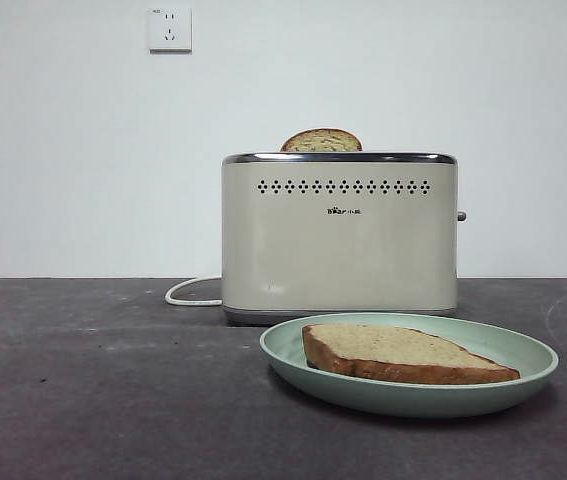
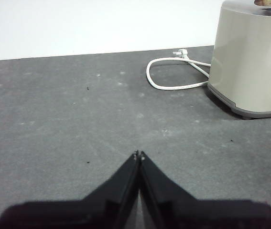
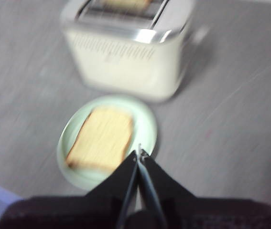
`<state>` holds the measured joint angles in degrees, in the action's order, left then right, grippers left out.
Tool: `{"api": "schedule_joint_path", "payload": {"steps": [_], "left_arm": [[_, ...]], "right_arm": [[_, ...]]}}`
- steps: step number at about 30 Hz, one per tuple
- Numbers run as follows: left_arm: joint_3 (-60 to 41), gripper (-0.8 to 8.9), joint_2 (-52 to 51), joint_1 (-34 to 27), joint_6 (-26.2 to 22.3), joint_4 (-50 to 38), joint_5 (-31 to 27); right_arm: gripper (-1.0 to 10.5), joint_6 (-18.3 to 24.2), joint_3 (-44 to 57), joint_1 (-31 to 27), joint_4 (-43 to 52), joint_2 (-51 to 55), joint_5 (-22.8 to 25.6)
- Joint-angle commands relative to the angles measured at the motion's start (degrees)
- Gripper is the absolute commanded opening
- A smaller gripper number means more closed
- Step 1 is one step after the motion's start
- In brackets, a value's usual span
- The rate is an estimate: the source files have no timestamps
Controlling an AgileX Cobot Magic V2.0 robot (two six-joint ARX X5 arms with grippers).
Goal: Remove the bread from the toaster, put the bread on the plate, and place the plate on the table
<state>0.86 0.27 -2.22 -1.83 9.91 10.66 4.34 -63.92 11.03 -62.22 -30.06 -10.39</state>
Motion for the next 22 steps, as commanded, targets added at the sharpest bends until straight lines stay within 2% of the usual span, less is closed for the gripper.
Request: {"api": "schedule_joint_path", "payload": {"steps": [1, 5, 15, 20, 22], "left_arm": [[-0.7, -0.04, -0.2, -0.2, 0.6, -0.2, 0.0], [-0.7, -0.04, -0.2, -0.2, 0.5, -0.2, 0.0], [-0.7, -0.03, -0.2, -0.2, 0.5, -0.2, 0.0], [-0.7, -0.04, -0.2, -0.2, 0.5, -0.2, 0.0], [-0.7, -0.03, -0.2, -0.2, 0.5, -0.2, 0.0]], "right_arm": [[0.0, 3.6, 2.6, -2.4, 5.5, 3.2, -0.2], [0.0, 2.5, 10.9, -4.3, 16.5, 8.5, -0.2], [0.0, 2.5, 43.9, -4.7, 47.9, 20.4, 0.0], [0.0, 1.3, 52.7, -4.7, 52.1, 23.8, 0.7], [0.0, 0.1, 55.1, -4.7, 52.1, 25.4, 3.1]]}}
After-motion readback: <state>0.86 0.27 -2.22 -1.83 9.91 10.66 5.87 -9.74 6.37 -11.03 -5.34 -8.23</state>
